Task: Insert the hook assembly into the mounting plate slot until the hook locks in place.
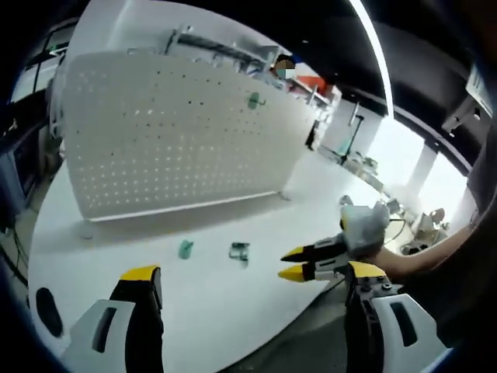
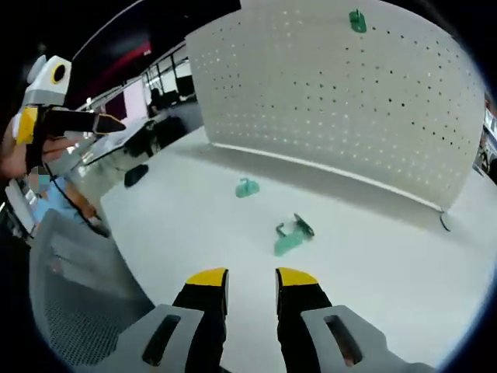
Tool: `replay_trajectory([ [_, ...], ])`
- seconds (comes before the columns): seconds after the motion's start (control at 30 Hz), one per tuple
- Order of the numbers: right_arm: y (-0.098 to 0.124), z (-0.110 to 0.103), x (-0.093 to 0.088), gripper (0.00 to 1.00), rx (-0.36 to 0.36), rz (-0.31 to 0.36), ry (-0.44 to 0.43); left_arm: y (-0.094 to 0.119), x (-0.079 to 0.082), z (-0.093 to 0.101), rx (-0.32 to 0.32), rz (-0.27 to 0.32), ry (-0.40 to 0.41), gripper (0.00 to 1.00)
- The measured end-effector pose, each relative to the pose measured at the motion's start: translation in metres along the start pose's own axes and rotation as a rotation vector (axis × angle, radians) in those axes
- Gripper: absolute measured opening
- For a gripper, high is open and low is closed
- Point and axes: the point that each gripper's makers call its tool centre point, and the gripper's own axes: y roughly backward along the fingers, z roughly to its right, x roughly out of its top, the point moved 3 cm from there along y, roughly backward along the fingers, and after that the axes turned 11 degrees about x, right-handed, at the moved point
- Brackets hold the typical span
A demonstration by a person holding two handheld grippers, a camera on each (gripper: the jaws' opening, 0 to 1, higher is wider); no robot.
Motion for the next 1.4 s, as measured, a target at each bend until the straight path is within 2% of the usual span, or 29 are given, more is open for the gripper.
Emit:
replay_trajectory([
  [0.13,-0.016,0.007,0.003,0.25,0.001,-0.049,0.023,-0.004,-0.014,-0.001,-0.003,-0.037,0.013,0.99],
  [0.2,-0.024,0.014,0.006,0.25,-0.007,-0.05,0.018,-0.005,-0.017,-0.001,-0.005,-0.044,0.021,0.99],
  [0.43,-0.042,0.031,0.005,0.25,-0.034,-0.084,0.001,-0.005,-0.016,-0.001,-0.008,-0.047,0.027,0.99],
  [0.6,-0.051,0.04,0.001,0.25,-0.053,-0.105,0.001,-0.005,-0.01,-0.003,0.0,-0.016,0.03,0.97],
  [1.0,-0.065,0.048,0.002,0.26,-0.072,-0.108,-0.044,-0.006,-0.008,-0.004,-0.001,-0.016,0.048,0.97],
  [1.2,-0.069,0.055,0.0,0.25,-0.106,-0.111,-0.078,-0.006,-0.008,-0.005,0.0,-0.016,0.051,0.97],
  [1.33,-0.066,0.059,-0.002,0.2,-0.115,-0.123,-0.076,-0.005,-0.009,-0.008,0.006,-0.016,0.059,0.97],
  [1.4,-0.063,0.063,-0.002,0.13,-0.128,-0.118,-0.065,-0.005,-0.01,-0.009,0.009,-0.017,0.061,0.97],
])
